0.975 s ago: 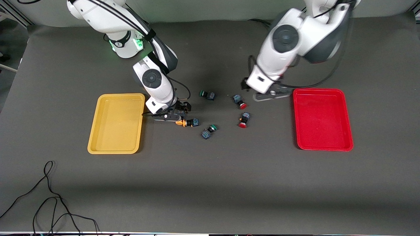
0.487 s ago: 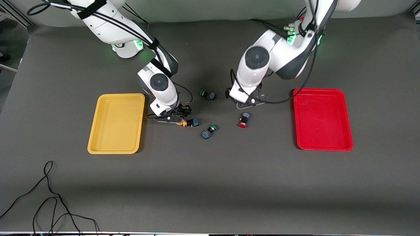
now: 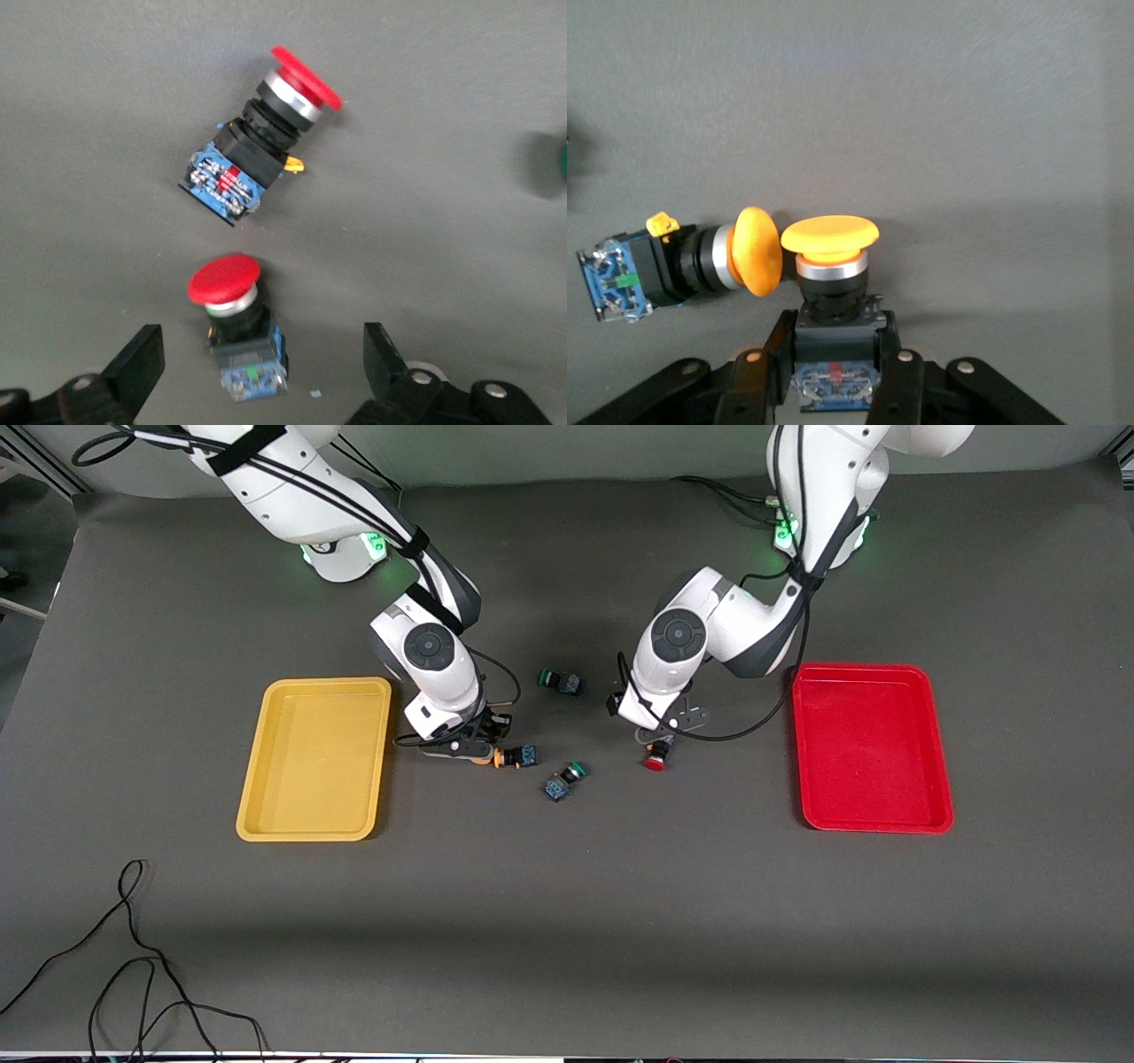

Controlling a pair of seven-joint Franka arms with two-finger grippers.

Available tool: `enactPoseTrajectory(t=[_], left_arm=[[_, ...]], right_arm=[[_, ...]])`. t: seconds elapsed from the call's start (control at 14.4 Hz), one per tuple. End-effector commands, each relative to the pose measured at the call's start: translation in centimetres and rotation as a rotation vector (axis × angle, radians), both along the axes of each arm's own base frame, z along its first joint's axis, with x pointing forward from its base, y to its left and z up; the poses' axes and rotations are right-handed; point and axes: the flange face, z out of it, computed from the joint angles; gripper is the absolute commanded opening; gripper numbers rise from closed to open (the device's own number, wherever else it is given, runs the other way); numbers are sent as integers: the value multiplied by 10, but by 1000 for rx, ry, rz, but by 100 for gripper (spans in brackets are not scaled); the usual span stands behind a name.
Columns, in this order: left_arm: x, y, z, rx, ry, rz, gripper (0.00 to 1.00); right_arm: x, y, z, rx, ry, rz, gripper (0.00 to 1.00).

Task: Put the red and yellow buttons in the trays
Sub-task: 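Grasp a yellow button with the right gripper while the left gripper grasps red, then carry the yellow button to its tray while the left gripper lifts red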

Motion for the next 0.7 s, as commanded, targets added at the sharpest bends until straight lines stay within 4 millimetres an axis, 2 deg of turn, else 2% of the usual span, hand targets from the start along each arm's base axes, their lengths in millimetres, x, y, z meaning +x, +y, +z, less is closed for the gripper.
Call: enactPoseTrajectory(t=[0.0,0.07,0.21,0.28,0.42,0.49,0.56,0.63], left_arm=[[-8,-4,-16,37,-5,32,100],[-12,-7,-18,42,-1,27,100],[-19,-8,-30,59,16,44,99],[-23,-11,-32,63,21,37,85],[-23,-10,-32,68,27,37,39],[-23,-10,-33,70,29,37,26],[-22,-9,-32,70,30,33,22],[-20,-8,-29,68,29,30,22]], right_arm=[[11,-26,68,-69,-35,-18,13],[15,-43,86,-99,-21,12,13],[29,-112,111,-144,2,52,13],[32,-146,122,-141,20,47,13],[32,-210,133,-91,93,63,13],[26,-252,124,-65,127,59,13],[19,-291,110,-43,149,51,13],[12,-314,94,-26,158,58,13]])
